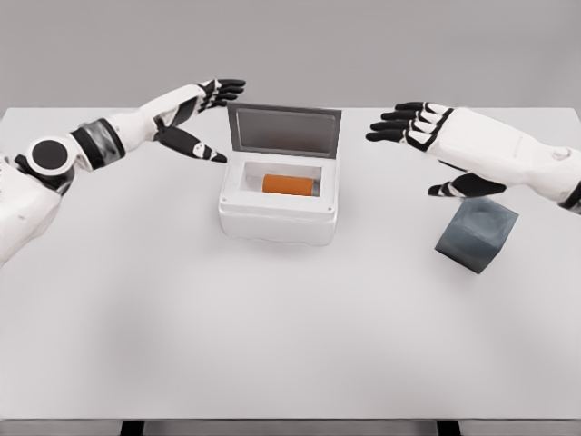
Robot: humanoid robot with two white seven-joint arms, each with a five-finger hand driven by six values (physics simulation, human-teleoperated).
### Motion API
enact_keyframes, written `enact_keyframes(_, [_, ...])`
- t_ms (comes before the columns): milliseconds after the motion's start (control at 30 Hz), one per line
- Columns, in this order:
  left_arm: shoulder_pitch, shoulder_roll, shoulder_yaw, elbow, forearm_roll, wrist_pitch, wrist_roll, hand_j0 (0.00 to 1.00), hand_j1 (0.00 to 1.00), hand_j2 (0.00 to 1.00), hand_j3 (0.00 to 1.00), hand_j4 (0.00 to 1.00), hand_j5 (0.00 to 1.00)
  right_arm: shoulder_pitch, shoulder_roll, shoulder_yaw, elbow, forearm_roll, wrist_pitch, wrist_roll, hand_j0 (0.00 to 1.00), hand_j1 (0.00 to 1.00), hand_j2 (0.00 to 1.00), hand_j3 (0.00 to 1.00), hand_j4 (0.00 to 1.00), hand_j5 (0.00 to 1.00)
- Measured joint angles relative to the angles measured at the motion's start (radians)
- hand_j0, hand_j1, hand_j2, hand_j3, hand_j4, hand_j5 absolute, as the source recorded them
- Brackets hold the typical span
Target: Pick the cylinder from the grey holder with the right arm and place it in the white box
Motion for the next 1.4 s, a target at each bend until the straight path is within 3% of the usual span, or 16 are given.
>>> enact_keyframes(100, [-0.002,0.001,-0.021,-0.004,-0.002,-0.038,-0.002,1.00,1.00,1.00,1.00,1.00,1.00,0.034,0.043,-0.031,0.000,-0.007,0.000,0.000,1.00,1.00,1.00,1.00,1.00,1.00])
enact_keyframes(233, [-0.002,0.003,-0.037,-0.007,-0.003,-0.073,-0.003,1.00,1.00,1.00,1.00,1.00,1.00,0.135,0.065,-0.099,0.000,-0.042,-0.001,0.000,1.00,1.00,1.00,1.00,1.00,1.00])
enact_keyframes(1033, [0.003,0.043,-0.067,-0.030,-0.007,-0.204,-0.005,1.00,1.00,1.00,1.00,1.00,1.00,0.135,0.068,-0.128,0.003,-0.064,0.000,0.000,1.00,1.00,1.00,1.00,1.00,1.00])
enact_keyframes(1100, [0.003,0.077,-0.072,-0.064,-0.009,-0.218,-0.005,1.00,1.00,1.00,1.00,1.00,1.00,0.135,0.067,-0.128,0.002,-0.064,0.000,0.000,1.00,1.00,1.00,1.00,1.00,1.00])
enact_keyframes(1267, [0.034,0.272,-0.073,-0.301,-0.005,-0.228,-0.001,1.00,1.00,1.00,1.00,1.00,1.00,0.137,0.066,-0.127,0.001,-0.063,0.000,0.000,1.00,1.00,1.00,1.00,1.00,1.00])
enact_keyframes(1400, [0.056,0.421,-0.072,-0.440,-0.004,-0.230,0.001,1.00,1.00,1.00,1.00,1.00,1.00,0.135,0.065,-0.127,0.001,-0.064,0.000,0.000,1.00,1.00,1.00,1.00,1.00,1.00])
